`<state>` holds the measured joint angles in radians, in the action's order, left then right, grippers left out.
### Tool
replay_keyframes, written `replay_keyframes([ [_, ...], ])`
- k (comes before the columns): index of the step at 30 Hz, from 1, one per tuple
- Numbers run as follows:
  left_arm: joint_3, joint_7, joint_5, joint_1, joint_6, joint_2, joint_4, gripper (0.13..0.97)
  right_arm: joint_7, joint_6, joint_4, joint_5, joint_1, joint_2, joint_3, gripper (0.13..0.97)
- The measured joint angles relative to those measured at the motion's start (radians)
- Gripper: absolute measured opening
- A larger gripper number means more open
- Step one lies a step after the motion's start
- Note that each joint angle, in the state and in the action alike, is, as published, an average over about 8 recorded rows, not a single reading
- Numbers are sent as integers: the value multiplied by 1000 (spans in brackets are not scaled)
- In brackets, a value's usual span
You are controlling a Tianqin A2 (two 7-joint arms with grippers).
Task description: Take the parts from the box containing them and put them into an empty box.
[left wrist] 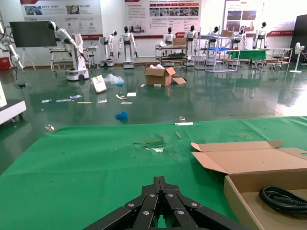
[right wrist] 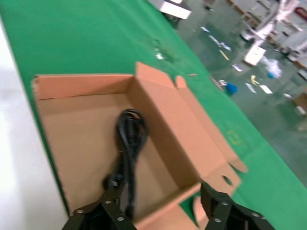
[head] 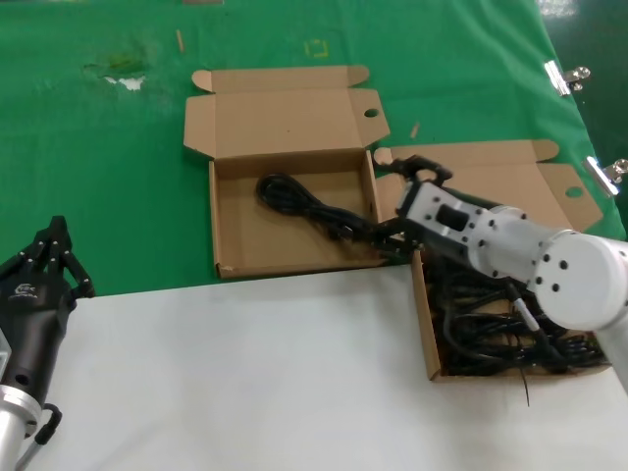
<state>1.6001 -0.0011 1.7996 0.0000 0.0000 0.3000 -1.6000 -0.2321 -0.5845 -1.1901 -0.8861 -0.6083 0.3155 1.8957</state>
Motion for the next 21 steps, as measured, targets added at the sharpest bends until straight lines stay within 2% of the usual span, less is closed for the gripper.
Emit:
replay_keyframes([
  [3,0,0,0,0,0,0,0,140,-39,-12,-47,23,22,11,-36,500],
  [11,0,0,0,0,0,0,0,140,-124,-46,-190,64,101,50,-142,708],
  [15,0,0,0,0,0,0,0,140,-154,-59,-268,71,156,70,-196,708],
  [21,0,0,0,0,0,0,0,140,-177,-68,-369,55,240,95,-261,822],
])
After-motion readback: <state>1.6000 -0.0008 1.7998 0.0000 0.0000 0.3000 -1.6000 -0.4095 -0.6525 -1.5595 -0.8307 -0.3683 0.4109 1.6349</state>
